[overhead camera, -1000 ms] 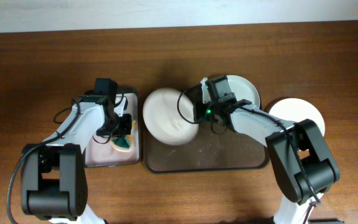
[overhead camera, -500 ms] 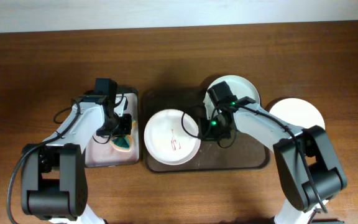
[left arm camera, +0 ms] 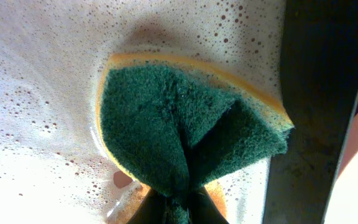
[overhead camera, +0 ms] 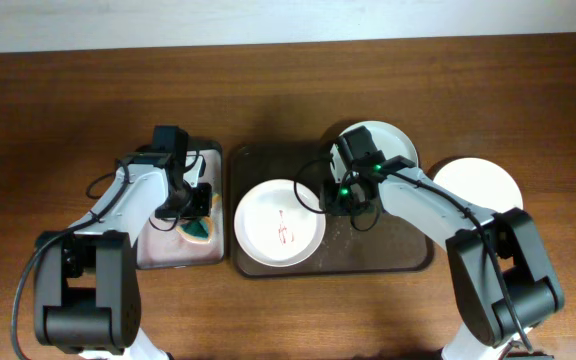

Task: Clean dirty plates on tray and stack at the side
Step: 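Re-wet the sponge in the soapy tray with the left gripper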

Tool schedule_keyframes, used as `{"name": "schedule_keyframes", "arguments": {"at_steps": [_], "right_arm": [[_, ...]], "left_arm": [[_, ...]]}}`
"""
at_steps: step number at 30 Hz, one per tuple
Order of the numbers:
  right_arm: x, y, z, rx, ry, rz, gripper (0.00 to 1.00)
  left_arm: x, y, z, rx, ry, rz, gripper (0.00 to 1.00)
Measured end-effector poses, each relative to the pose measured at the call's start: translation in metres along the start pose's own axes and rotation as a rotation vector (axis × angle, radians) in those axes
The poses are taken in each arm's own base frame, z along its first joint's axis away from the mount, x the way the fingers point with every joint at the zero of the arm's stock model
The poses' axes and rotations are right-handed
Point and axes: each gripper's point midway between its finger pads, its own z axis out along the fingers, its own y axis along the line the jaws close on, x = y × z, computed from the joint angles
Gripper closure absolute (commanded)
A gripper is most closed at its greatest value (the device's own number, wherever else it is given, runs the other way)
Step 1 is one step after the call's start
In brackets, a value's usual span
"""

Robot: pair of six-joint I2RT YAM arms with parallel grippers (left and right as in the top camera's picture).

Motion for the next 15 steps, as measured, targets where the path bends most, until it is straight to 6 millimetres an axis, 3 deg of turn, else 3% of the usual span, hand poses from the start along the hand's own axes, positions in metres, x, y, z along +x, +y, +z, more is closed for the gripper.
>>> {"name": "schedule_keyframes", "arguments": {"at_steps": [2, 15], "right_arm": [[0.0022, -0.0008, 0.0031, 0.004, 0.010, -0.005, 0.96], [0.0078, -0.0023, 0.0071, 0.008, 0.036, 0.092, 0.96]], "left_arm": [[0.0000, 0.0000, 0.0000, 0.000, 0.000, 0.000, 0.94], [0.0000, -0.0005, 0.0000, 0.003, 0.000, 0.000, 1.00]]}}
